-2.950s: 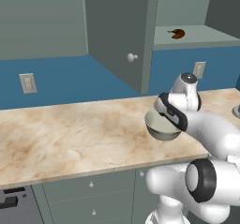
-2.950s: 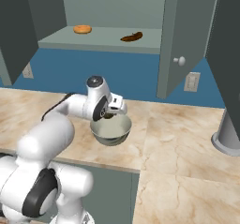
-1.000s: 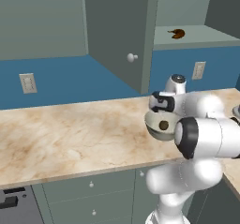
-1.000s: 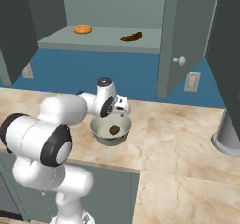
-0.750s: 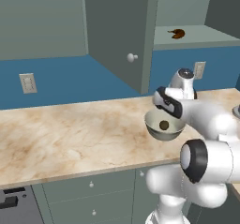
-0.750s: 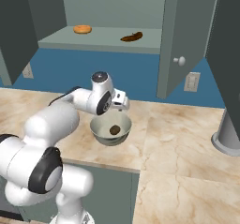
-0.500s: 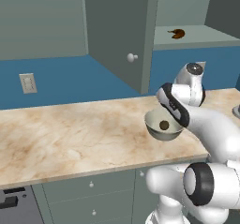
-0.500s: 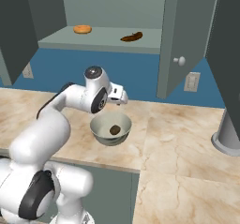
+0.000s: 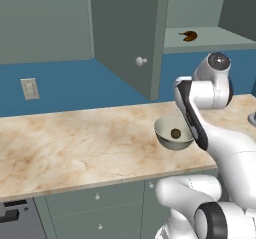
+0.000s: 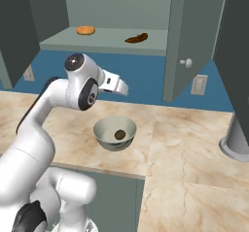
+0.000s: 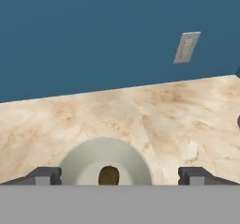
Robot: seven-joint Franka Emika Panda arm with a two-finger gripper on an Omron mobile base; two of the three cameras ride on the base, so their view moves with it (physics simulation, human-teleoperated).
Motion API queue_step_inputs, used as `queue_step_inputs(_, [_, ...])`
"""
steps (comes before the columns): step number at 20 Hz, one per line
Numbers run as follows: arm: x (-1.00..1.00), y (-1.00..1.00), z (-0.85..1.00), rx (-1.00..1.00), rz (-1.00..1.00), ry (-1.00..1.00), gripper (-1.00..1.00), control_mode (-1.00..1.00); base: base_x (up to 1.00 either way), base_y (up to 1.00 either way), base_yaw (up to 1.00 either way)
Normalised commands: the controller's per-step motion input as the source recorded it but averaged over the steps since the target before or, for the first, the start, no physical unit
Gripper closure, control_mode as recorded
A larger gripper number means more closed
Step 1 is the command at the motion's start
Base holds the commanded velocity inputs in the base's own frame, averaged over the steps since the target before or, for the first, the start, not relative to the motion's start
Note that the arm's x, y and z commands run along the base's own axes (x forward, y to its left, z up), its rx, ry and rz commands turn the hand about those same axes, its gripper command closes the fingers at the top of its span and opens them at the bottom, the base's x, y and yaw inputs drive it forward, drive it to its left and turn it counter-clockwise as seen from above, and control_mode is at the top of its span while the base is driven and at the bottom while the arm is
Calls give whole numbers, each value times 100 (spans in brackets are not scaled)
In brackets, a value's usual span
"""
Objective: Open the cabinet. Pick the banana and kiwi from the cabinet and place them into the bowl. Then close the cabinet.
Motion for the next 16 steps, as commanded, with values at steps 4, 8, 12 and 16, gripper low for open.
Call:
queue_step_inputs(4, [-33,0,85,0,-21,-15,-100,-100,0,0,0])
queue_step_inputs(8, [-39,0,72,0,-12,-28,-100,-100,0,0,0])
queue_step_inputs(12, [-48,0,81,0,-8,-32,-100,-100,0,0,0])
queue_step_inputs(16, [-27,0,85,0,-9,-24,-100,-100,0,0,0])
